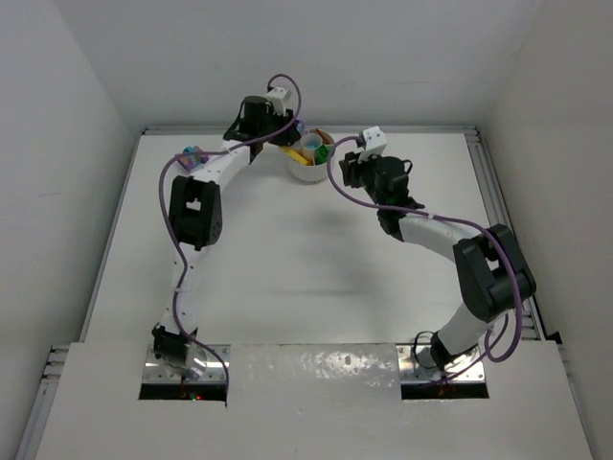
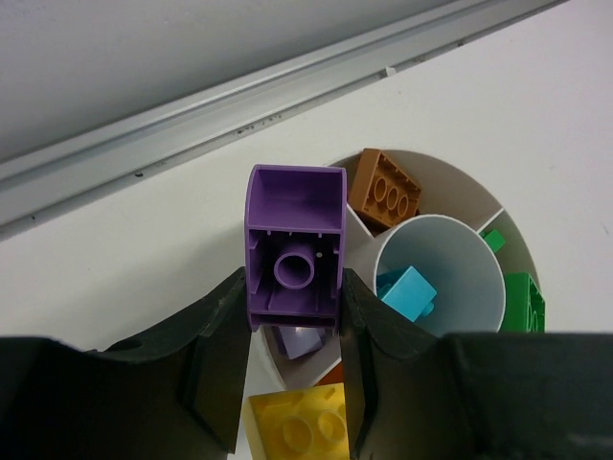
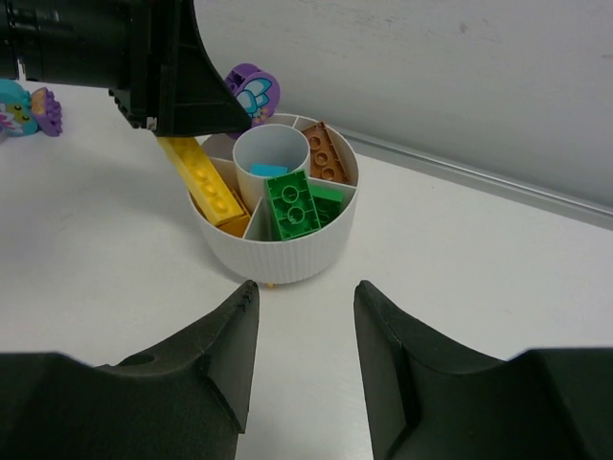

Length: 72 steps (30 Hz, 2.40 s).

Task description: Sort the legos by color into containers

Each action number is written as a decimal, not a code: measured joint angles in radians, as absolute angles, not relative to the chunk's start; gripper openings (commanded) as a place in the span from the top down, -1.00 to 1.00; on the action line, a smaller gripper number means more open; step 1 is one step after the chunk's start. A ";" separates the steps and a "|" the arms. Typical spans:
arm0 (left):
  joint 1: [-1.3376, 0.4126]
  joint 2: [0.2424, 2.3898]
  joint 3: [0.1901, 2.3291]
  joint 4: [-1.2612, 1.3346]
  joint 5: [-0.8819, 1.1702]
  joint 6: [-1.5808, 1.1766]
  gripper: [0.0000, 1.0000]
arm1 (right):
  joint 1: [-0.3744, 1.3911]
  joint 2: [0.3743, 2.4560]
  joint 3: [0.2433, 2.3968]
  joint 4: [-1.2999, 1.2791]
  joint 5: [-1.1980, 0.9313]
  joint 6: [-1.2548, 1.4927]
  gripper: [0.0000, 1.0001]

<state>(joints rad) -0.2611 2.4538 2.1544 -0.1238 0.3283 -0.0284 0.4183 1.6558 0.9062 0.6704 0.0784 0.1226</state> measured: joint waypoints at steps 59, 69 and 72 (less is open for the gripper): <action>0.001 2.303 2.201 -0.241 0.216 0.064 -0.53 | 0.418 1.612 0.905 0.635 0.078 0.087 0.09; 0.170 2.247 2.073 -0.364 0.054 0.276 -0.51 | 0.432 1.596 0.905 0.585 0.052 0.086 0.07; 0.170 2.254 2.060 -0.423 0.125 0.397 -0.65 | 0.435 1.596 0.905 0.567 0.047 0.086 0.07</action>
